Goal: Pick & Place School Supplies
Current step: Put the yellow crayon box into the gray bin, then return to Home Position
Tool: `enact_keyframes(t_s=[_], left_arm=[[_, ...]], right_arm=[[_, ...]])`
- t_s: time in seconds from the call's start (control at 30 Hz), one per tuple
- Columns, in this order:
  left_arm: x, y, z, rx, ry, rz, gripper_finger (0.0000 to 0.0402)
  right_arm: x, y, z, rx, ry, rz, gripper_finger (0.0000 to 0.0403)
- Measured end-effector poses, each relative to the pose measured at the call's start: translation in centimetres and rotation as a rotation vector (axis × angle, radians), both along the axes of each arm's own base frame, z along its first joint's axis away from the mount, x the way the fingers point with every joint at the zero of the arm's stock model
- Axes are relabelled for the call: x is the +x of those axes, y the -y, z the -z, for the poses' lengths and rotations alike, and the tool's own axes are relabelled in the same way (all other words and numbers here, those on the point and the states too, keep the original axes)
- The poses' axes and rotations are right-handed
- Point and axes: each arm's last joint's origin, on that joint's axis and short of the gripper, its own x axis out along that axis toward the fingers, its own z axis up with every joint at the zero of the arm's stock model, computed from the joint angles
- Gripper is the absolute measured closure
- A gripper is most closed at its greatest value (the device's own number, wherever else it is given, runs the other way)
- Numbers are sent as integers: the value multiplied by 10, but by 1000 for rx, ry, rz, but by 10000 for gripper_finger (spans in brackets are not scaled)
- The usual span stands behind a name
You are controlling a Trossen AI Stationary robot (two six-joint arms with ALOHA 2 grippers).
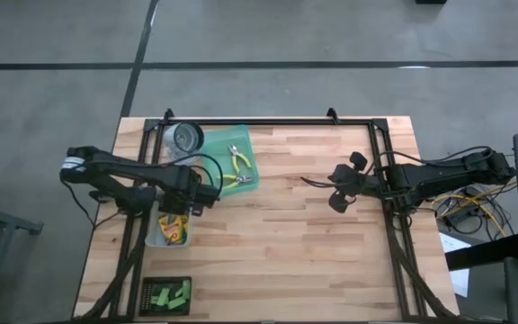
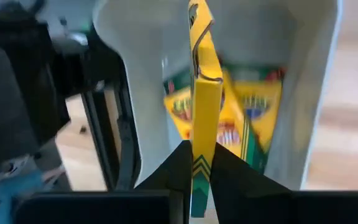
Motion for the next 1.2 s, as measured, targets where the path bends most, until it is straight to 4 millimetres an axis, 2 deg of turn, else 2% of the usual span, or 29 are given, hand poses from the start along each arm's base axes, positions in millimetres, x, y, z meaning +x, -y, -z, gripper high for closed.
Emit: enact_keyframes(t_s=[0.1, 0.4, 0.8, 1.2], left_arm=[[0, -2, 6, 53, 11, -11, 360], [6, -2, 21, 42, 98, 2, 356], [2, -3, 29, 35, 82, 31, 307], [2, -2, 28, -18, 82, 19, 258]], right_arm=[[0, 0, 0, 0, 0, 0, 394], [0, 0, 0, 2, 1, -2, 394], [0, 0, 0, 6, 4, 2, 394], [0, 0, 0, 4, 2, 2, 394]])
